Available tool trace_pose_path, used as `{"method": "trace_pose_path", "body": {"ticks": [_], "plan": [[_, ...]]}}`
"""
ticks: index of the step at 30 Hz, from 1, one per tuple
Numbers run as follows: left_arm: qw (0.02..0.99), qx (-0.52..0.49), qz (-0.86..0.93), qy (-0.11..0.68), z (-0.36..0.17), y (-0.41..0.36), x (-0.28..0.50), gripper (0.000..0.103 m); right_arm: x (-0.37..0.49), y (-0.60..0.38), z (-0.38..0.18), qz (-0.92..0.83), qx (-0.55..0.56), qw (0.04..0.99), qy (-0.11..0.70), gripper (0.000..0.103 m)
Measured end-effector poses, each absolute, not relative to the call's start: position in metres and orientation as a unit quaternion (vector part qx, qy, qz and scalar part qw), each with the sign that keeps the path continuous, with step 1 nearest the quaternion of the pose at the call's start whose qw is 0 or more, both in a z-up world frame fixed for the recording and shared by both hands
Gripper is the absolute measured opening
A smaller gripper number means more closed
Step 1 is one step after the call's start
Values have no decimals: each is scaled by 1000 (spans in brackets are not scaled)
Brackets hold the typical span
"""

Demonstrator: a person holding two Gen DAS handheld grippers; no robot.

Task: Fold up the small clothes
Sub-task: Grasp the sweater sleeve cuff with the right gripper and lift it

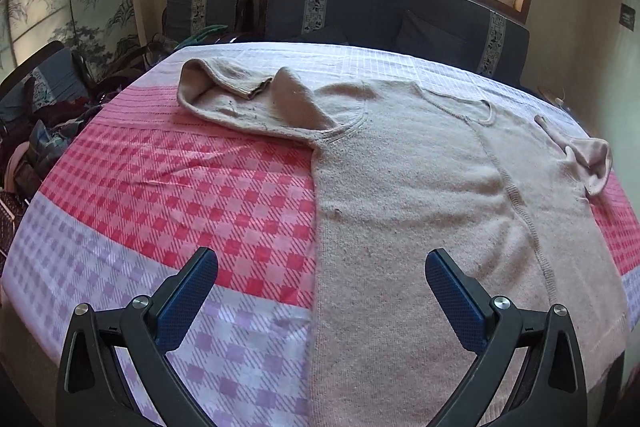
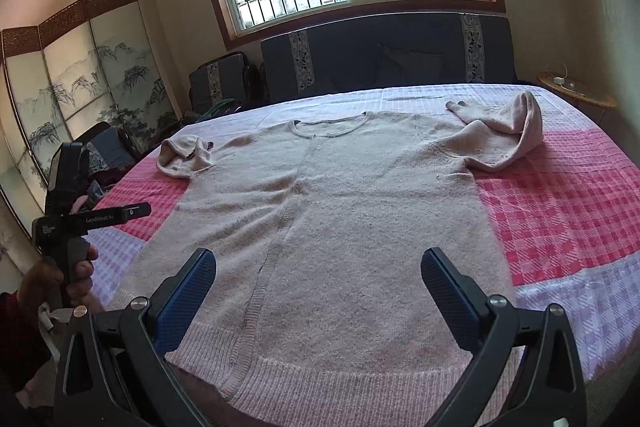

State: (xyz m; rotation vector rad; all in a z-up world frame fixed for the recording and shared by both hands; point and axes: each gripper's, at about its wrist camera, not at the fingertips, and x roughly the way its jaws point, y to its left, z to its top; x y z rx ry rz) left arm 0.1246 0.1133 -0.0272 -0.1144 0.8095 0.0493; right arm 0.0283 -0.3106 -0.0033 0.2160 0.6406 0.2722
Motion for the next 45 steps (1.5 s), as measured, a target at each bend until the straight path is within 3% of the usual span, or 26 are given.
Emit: {"method": "trace_pose_path", "body": {"ticks": [4, 7, 9, 10, 17, 22, 25, 27, 31, 32, 33, 34, 35, 40, 45], "plan": [[918, -79, 30, 388, -49, 129, 133, 102, 88, -399, 12, 77, 174, 930, 313, 96], [917, -105, 34, 383, -64, 139, 136, 102, 144, -462, 16, 10, 196, 920, 340, 72], [912, -125, 25, 390, -71, 144, 140, 102, 183, -486, 19, -28, 183, 910, 372, 50], [911, -134, 19, 389, -73, 146, 141, 102, 202, -493, 22, -30, 178, 908, 379, 48], [901, -152, 14, 405, -81, 148, 147, 102, 333, -523, 0, 16, 291, 848, 442, 55], [900, -151, 12, 408, -82, 149, 147, 102, 405, -524, -35, -76, 167, 844, 505, 57], [899, -130, 8, 418, -83, 141, 150, 102, 433, -534, -52, -71, 154, 830, 531, 62], [899, -120, 4, 422, -83, 138, 153, 102, 446, -536, -61, -77, 130, 828, 539, 74], [898, -114, 2, 426, -84, 136, 155, 102, 457, -532, -86, -37, 137, 811, 567, 73], [898, -114, 1, 426, -84, 136, 155, 102, 456, -527, -90, -33, 123, 813, 568, 69], [897, -114, 1, 426, -84, 136, 155, 102, 455, -520, -89, -38, 91, 823, 560, 44], [897, -115, 0, 426, -84, 136, 156, 102, 455, -519, -87, -42, 83, 829, 552, 33], [897, -115, 0, 426, -84, 136, 156, 102, 455, -524, -87, -32, 117, 826, 550, 10], [898, -119, -1, 424, -84, 136, 157, 102, 437, -532, -61, -30, 186, 845, 500, 8], [898, -128, -2, 420, -84, 139, 156, 102, 396, -493, 1, 9, 205, 885, 419, 8]]}}
